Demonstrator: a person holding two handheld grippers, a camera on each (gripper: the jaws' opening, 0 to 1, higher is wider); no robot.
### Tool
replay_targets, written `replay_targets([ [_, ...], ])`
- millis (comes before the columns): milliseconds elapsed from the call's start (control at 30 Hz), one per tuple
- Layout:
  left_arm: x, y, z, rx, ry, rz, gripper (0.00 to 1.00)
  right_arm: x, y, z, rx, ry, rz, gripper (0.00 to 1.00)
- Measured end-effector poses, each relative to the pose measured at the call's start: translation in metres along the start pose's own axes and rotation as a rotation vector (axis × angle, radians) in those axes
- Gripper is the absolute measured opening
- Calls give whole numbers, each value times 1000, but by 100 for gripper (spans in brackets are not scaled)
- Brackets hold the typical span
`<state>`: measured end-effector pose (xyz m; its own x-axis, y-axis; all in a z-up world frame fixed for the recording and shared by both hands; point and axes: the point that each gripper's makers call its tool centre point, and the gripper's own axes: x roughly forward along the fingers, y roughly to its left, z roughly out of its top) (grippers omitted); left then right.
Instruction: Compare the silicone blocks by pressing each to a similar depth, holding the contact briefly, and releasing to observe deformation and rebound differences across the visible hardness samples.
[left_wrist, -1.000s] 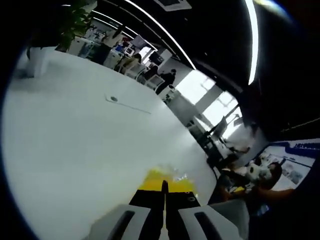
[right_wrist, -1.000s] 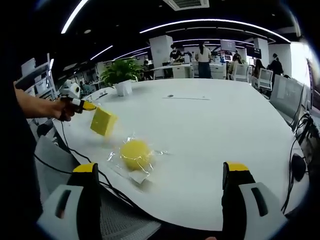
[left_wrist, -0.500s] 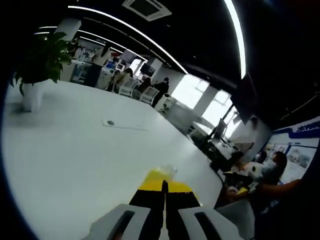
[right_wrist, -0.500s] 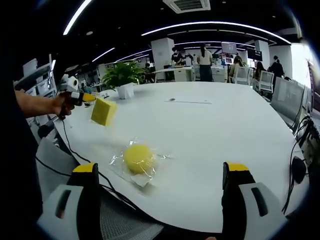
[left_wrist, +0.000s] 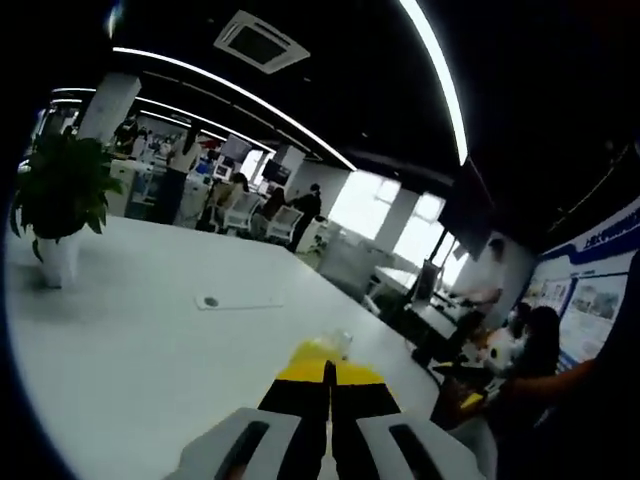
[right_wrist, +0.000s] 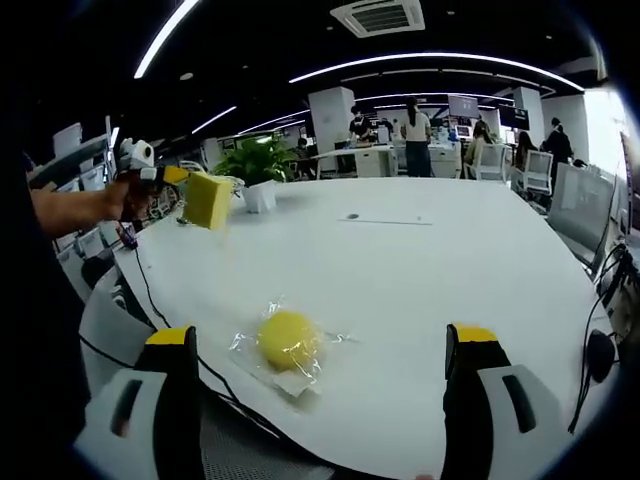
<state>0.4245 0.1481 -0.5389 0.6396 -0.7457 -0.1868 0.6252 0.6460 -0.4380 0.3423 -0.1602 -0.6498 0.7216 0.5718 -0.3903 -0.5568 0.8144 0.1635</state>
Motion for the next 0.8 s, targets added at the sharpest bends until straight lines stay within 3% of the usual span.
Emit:
replay_targets([
  [500,-14,-31,36,32,-68,-51,0,3,14,70,-45,-118,63,97],
  [800,-17,-54,47,36,-81,-105,0,8,27,101,-94,-144,131,97],
])
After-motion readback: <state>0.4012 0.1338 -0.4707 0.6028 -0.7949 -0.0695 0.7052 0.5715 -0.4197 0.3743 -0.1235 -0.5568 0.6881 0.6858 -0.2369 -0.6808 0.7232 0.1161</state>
